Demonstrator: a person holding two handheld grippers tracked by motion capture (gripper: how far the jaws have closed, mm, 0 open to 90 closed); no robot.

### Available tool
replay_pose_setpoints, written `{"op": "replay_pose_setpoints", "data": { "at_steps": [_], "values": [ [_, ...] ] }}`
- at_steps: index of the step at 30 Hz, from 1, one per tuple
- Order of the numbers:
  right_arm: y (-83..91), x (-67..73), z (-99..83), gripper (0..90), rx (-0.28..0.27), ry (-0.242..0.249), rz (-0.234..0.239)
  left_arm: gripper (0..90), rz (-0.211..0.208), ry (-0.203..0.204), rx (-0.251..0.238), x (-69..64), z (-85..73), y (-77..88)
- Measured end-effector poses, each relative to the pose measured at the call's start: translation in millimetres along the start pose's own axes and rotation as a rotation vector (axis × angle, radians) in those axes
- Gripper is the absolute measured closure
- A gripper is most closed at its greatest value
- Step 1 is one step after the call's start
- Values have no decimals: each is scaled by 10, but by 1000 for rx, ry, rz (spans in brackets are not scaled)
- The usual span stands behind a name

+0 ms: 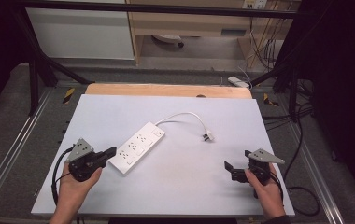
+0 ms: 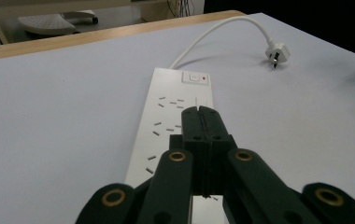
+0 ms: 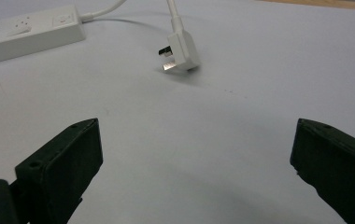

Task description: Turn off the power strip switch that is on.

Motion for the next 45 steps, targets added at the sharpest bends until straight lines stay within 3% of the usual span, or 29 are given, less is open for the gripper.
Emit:
{"op": "replay_pose_setpoints", "data": {
  "at_steps": [45],
  "values": [
    [-15,8,-13,34,10,2,9,900,-81,-9,141,-90,-260,-315]
  ]
}}
Point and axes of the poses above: each handheld gripper's, and its own axes: y roughly backward along the jaws, z roughly out of its top, x roughly to its left, the point moved 10 cm from there along -y, roughly forward along the jaws, and after that the axes turned 4 degrees about -y, right-handed, at the moved point
